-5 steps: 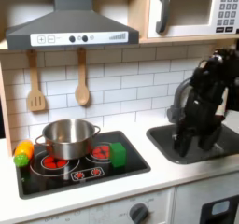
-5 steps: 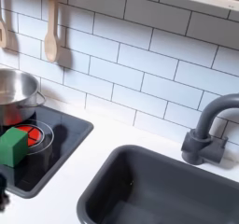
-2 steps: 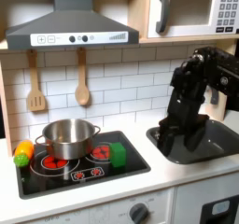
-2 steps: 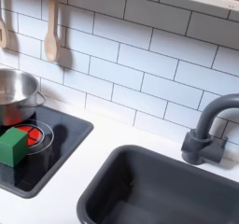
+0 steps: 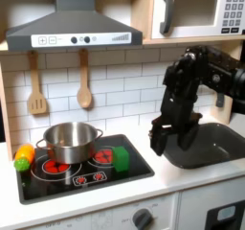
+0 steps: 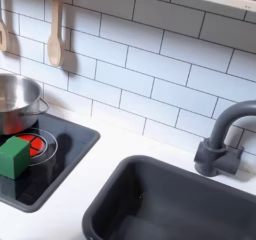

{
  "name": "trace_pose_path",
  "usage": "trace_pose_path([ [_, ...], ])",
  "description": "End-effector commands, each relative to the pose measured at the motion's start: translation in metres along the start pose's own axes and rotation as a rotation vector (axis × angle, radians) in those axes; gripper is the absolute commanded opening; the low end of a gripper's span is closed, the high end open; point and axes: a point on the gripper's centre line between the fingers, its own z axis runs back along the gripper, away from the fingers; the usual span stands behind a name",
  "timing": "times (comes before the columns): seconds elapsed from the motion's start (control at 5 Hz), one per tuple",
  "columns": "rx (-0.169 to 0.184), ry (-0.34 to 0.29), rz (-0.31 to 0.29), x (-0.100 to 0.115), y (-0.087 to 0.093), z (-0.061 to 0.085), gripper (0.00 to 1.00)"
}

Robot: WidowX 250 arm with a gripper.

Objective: Reach green block

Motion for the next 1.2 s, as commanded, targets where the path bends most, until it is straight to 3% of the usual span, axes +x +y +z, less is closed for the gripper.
trace_pose_path([
  [0.0,0.004,0.003,0.031,0.02,0.014,-0.005,1.0],
  [0.4,0.008,-0.002,0.035,0.051,0.02,-0.013,1.0],
  [1.0,0.007,0.004,0.043,0.078,0.024,-0.027,1.0],
])
